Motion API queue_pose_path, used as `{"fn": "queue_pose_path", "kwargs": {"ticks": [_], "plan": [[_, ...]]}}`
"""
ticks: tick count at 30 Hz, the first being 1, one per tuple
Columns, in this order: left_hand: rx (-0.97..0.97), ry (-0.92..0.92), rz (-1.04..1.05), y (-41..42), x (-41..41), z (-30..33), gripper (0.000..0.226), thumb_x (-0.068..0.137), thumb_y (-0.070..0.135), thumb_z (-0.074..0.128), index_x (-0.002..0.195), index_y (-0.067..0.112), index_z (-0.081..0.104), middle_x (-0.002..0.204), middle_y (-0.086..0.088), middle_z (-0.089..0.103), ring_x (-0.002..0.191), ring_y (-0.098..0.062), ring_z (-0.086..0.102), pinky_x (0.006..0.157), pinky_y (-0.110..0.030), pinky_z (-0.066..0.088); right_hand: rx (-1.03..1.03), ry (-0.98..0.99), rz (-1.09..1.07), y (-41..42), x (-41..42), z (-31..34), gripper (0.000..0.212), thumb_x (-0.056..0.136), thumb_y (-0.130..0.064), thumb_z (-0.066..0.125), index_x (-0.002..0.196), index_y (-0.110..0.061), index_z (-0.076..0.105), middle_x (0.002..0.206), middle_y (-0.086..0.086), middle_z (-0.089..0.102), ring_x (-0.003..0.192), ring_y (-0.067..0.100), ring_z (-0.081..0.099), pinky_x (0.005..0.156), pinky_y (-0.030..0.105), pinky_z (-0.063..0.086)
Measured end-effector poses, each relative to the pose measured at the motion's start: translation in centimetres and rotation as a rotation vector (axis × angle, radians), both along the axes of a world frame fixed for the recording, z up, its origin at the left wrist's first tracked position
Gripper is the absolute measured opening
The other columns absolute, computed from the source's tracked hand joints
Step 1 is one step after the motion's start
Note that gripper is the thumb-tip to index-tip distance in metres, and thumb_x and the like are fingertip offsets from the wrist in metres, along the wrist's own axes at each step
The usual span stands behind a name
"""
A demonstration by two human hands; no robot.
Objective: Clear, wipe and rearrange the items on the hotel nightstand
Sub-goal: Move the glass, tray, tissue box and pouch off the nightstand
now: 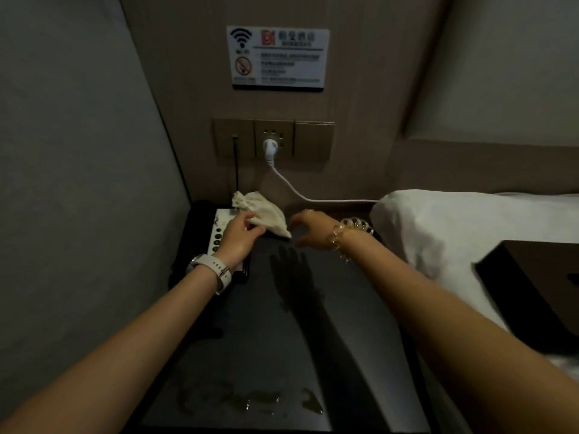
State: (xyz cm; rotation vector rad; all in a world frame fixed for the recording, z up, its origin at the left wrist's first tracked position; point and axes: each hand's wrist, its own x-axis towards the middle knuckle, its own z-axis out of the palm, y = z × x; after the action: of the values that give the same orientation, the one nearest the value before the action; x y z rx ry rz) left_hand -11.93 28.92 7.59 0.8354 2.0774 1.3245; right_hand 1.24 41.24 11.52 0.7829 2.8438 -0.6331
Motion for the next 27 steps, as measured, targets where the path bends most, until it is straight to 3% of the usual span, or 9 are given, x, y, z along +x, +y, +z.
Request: {"fn": "queue_pose_path", "kwargs": {"ticks": [5,11,15,19,21,24,27], "plan": [[-0.120,0.234,0.032,1.8,-4.7,-1.8,0.047,0.092,0.019,0.062,0.137,0.011,0.050,0.140,-0.019,0.046,0.132,-0.036,0.039,0.110,-0.040,0.034,0.001,0.019,-0.009,1.2,-3.8,-4.7,0.035,0.090,-0.009,0.060,0.124,-0.014,0.064,0.137,0.017,0.040,0.126,0.035,0.045,0.109,0.040,0.039],[-0.171,0.280,0.031,4.4,-7.4,-2.7,0.054,0.092,0.019,0.059,0.143,0.020,0.041,0.142,-0.019,0.040,0.134,-0.037,0.031,0.106,-0.036,0.030,-0.020,0.070,-0.066,2.1,-5.5,-8.5,0.034,0.090,-0.012,0.060,0.123,-0.017,0.061,0.152,0.015,0.022,0.134,0.038,0.037,0.113,0.042,0.033],[-0.185,0.301,-0.027,5.7,-8.3,-2.9,0.061,0.092,0.016,0.059,0.148,0.023,0.035,0.142,-0.021,0.037,0.133,-0.039,0.034,0.110,-0.040,0.032,-0.038,0.155,-0.119,2.9,-6.0,-9.7,0.025,0.089,-0.008,0.060,0.113,-0.015,0.060,0.157,0.017,0.012,0.139,0.041,0.030,0.113,0.045,0.034],[-0.218,0.355,-0.050,6.3,-8.2,-3.0,0.059,0.088,0.011,0.061,0.143,0.022,0.042,0.137,-0.022,0.037,0.125,-0.041,0.042,0.109,-0.041,0.037,-0.074,0.169,-0.107,3.2,-6.4,-10.6,0.029,0.089,-0.006,0.061,0.115,-0.016,0.069,0.160,0.016,0.006,0.143,0.039,0.025,0.118,0.038,0.028],[-0.206,0.370,-0.053,6.3,-7.8,-3.2,0.055,0.087,0.005,0.060,0.138,0.018,0.047,0.133,-0.020,0.036,0.119,-0.039,0.047,0.103,-0.031,0.040,-0.077,0.171,-0.079,3.0,-6.5,-11.0,0.031,0.089,-0.008,0.061,0.118,-0.017,0.069,0.159,0.015,0.007,0.142,0.039,0.027,0.119,0.037,0.025],[-0.175,0.400,-0.059,5.8,-7.1,-3.2,0.043,0.087,0.001,0.059,0.128,0.012,0.053,0.123,-0.017,0.039,0.107,-0.034,0.054,0.077,-0.014,0.034,-0.084,0.166,-0.067,2.7,-6.4,-10.9,0.038,0.090,-0.007,0.060,0.126,-0.017,0.064,0.159,0.014,0.008,0.142,0.037,0.027,0.119,0.038,0.023],[-0.139,0.428,-0.062,5.3,-6.1,-2.8,0.035,0.088,0.005,0.062,0.121,0.009,0.053,0.119,-0.019,0.044,0.103,-0.031,0.054,0.071,-0.015,0.031,-0.109,0.192,-0.033,2.3,-5.7,-10.3,0.043,0.089,-0.005,0.059,0.131,-0.016,0.060,0.156,0.014,0.018,0.141,0.033,0.030,0.118,0.037,0.026]]}}
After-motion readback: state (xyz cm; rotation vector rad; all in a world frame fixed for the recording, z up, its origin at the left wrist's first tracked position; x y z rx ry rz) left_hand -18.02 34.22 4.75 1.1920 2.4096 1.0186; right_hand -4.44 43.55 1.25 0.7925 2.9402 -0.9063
